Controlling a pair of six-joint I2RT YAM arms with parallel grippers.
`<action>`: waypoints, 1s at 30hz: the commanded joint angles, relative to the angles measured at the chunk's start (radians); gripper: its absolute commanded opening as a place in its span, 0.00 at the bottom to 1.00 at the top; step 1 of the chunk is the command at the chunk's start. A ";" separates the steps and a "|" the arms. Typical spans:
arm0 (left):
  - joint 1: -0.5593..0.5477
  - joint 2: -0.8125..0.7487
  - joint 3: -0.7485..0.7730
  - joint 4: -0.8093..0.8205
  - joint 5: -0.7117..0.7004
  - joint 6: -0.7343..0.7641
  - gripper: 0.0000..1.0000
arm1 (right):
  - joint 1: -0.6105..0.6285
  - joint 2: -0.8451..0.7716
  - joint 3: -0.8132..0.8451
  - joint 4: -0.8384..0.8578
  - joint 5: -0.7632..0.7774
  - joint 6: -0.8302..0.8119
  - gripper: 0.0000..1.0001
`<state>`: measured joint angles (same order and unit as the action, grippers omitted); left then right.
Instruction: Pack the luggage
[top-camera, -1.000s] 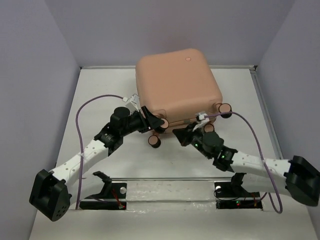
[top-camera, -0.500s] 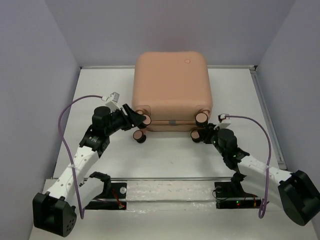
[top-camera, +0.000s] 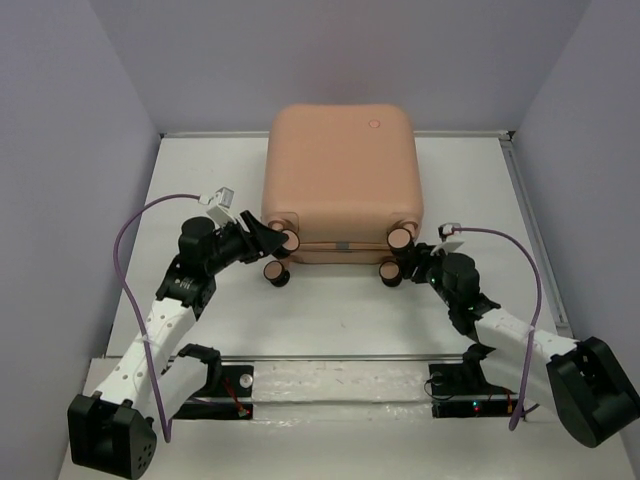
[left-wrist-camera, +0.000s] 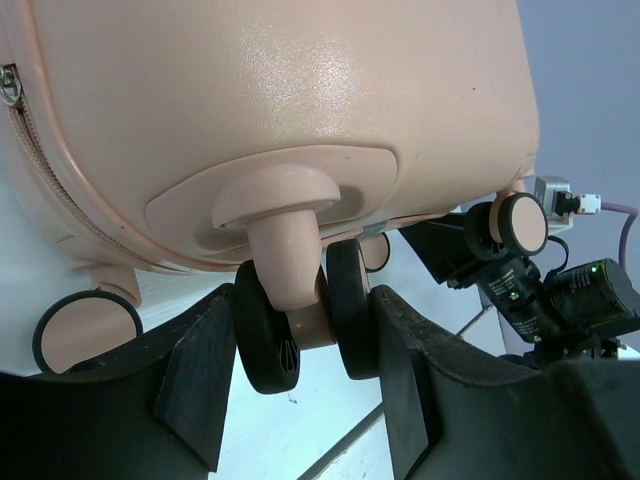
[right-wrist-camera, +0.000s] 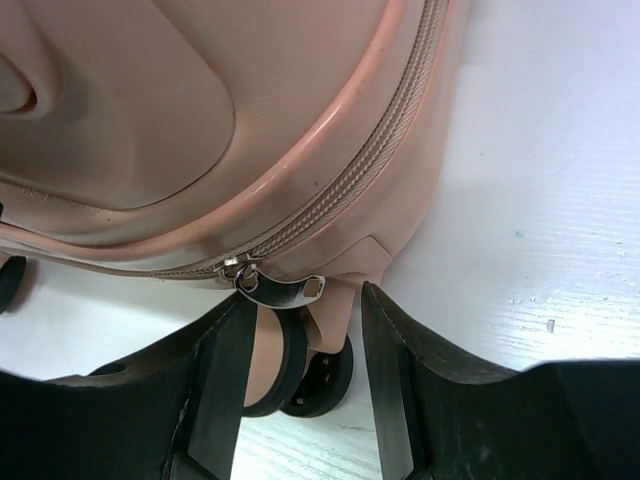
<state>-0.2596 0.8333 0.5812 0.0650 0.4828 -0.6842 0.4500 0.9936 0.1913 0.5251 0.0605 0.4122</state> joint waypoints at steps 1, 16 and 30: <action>-0.003 -0.063 0.012 0.188 0.160 0.014 0.06 | -0.005 -0.004 0.048 0.095 -0.053 -0.059 0.52; -0.003 -0.063 -0.007 0.194 0.166 0.015 0.06 | -0.005 0.034 0.068 0.214 -0.102 -0.110 0.28; -0.004 -0.042 -0.049 0.292 0.197 -0.044 0.06 | 0.063 0.048 -0.016 0.392 -0.077 -0.009 0.07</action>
<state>-0.2523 0.8253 0.5327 0.1432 0.5129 -0.7143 0.4454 1.0325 0.1829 0.6464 -0.0162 0.3363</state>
